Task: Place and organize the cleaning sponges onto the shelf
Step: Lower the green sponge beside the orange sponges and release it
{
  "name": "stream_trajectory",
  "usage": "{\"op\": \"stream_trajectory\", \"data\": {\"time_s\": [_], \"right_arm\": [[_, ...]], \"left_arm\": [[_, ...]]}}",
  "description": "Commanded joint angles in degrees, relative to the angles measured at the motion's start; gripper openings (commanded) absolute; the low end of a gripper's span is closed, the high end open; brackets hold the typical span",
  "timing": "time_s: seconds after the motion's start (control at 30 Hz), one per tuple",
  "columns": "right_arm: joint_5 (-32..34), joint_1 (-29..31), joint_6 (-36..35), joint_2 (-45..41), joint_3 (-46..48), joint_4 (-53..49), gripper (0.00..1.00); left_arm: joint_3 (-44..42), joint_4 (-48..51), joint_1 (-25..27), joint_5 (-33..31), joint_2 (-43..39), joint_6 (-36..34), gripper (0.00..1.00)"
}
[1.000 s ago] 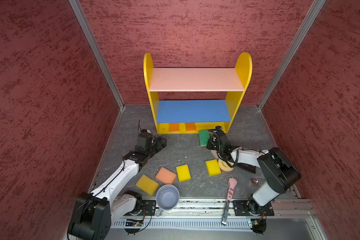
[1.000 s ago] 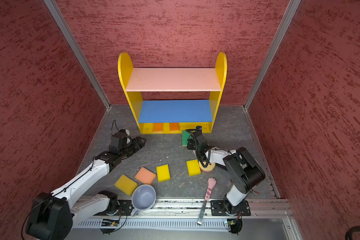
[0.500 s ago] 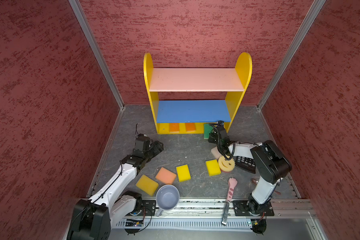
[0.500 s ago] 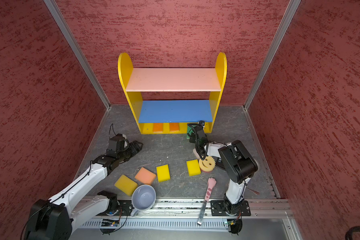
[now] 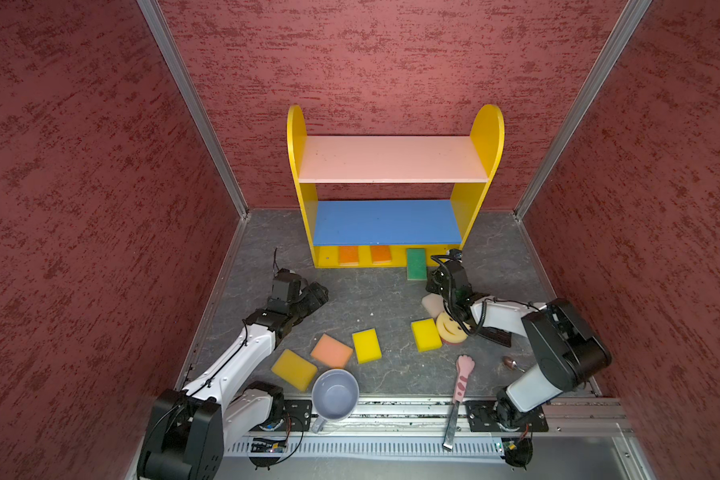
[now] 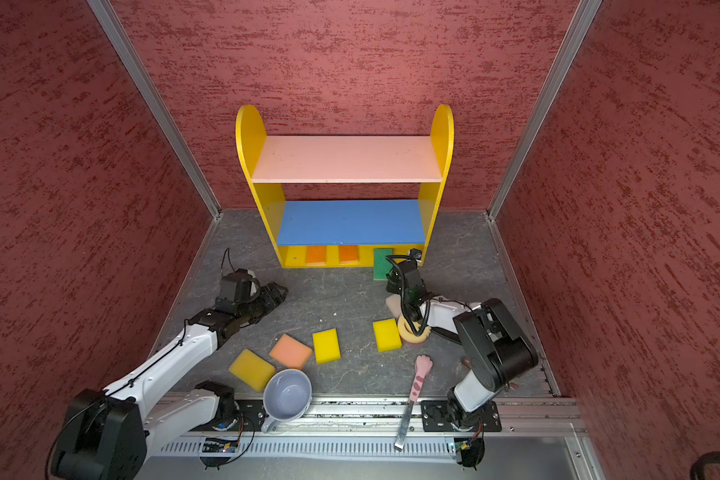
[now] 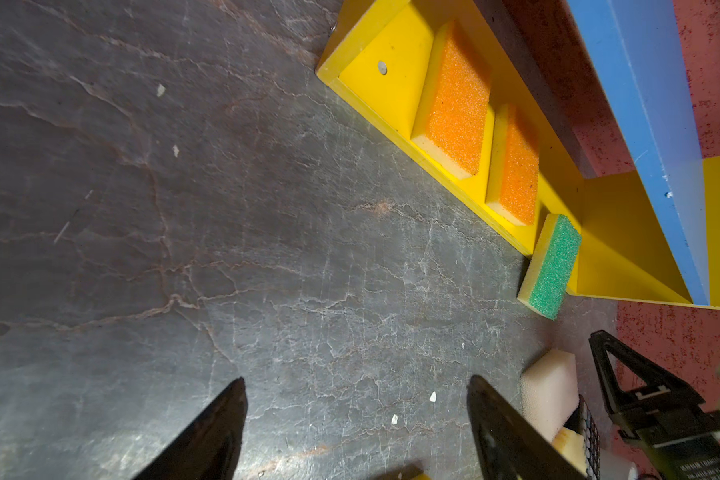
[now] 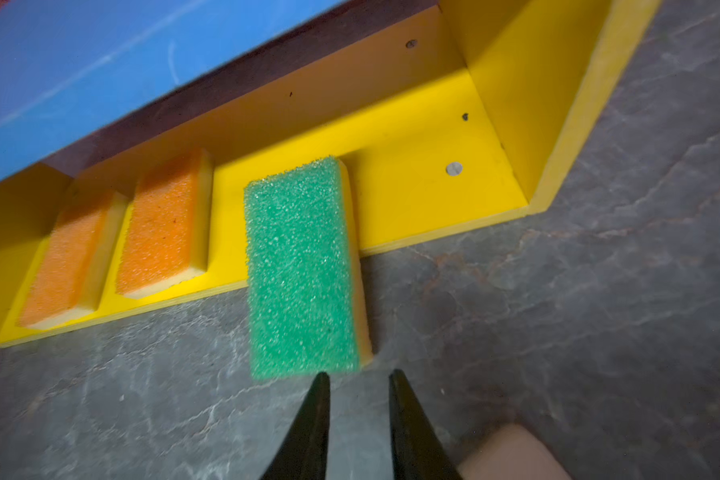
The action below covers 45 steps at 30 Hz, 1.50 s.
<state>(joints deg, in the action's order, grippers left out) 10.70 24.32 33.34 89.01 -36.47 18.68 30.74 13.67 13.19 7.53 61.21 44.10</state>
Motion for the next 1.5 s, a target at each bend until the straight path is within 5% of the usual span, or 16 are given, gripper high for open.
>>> {"op": "stream_trajectory", "data": {"time_s": [0.0, 0.07, 0.2, 0.47, 0.67, 0.93, 1.2, 1.47], "right_arm": [[-5.8, 0.7, 4.7, -2.9, 3.0, 3.0, 0.12], [-8.8, 1.3, 5.8, -3.2, 4.5, 4.5, 0.01], [-14.2, 3.1, 8.8, -1.0, 5.5, 7.7, 0.0], [-13.8, 4.1, 16.9, 7.3, 6.8, 17.2, 0.0], [-7.3, 4.0, 19.9, 10.6, 3.7, 14.0, 0.0], [-1.9, 1.9, 18.9, 10.3, 0.8, 7.6, 0.0], [-5.1, -4.0, 12.1, 9.5, -0.4, 5.4, 0.0], [-9.0, -0.3, 11.9, 6.5, -1.2, 7.5, 0.0]], "left_arm": [[-0.2, -2.5, 0.3, 0.7, 0.7, 0.4, 0.83], [0.0, -2.5, 0.3, 0.8, 1.1, 0.4, 0.83], [-0.1, -2.4, 0.5, 1.0, 0.9, 0.6, 0.83], [-0.4, -0.8, 0.5, 0.2, -0.4, 0.1, 0.84], [-0.3, 0.1, 0.2, -0.2, -1.3, -0.2, 0.84], [-0.2, 0.8, -0.2, -0.3, -1.5, -0.3, 0.84], [1.0, 0.2, -0.3, 0.2, 0.4, -0.9, 0.84], [0.0, -0.7, -0.3, 0.2, 0.5, -0.3, 0.85]]}}
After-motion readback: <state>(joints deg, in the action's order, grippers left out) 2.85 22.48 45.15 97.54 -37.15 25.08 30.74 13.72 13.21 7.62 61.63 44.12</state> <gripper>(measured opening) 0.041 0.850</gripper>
